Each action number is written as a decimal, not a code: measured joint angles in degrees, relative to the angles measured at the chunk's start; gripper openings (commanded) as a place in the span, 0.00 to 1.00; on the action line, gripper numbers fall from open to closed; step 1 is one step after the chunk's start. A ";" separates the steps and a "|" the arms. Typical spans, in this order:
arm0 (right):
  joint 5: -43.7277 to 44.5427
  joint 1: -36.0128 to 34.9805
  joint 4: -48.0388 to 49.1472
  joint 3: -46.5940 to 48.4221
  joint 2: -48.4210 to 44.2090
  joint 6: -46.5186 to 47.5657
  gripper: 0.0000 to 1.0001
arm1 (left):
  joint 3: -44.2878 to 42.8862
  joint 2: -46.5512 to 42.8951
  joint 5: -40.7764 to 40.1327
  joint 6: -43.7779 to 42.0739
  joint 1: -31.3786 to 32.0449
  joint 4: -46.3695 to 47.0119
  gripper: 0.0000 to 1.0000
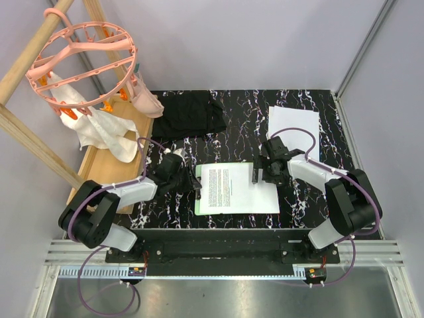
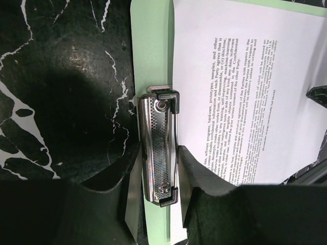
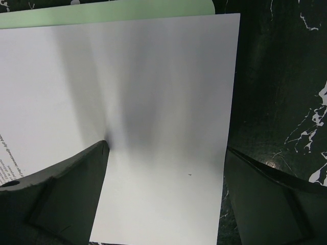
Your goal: Put the files into the folder
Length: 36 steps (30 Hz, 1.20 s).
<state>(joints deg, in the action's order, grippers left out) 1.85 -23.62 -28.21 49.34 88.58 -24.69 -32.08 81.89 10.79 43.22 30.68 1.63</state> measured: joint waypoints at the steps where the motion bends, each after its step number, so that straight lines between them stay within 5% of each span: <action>1: 0.02 0.00 0.02 0.00 0.00 0.02 1.00 | 0.20 0.02 0.13 0.26 0.00 0.44 0.00; 29: -4.02 0.39 3.15 0.00 1.29 0.39 1.00 | -1.86 1.25 -0.15 -1.40 -0.17 -2.01 0.01; 33: -4.02 0.37 3.48 0.17 1.57 0.33 1.00 | -3.23 1.99 -0.37 -2.29 -0.26 -3.65 0.42; 36: -4.00 0.37 3.65 0.83 2.21 0.24 1.00 | -4.11 2.23 -0.76 -3.23 -0.28 -5.05 0.58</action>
<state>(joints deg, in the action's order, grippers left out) -2.15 -23.24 -24.56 50.17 90.78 -24.45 -36.18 84.12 10.02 39.99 30.39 -3.42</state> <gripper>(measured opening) 0.994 0.442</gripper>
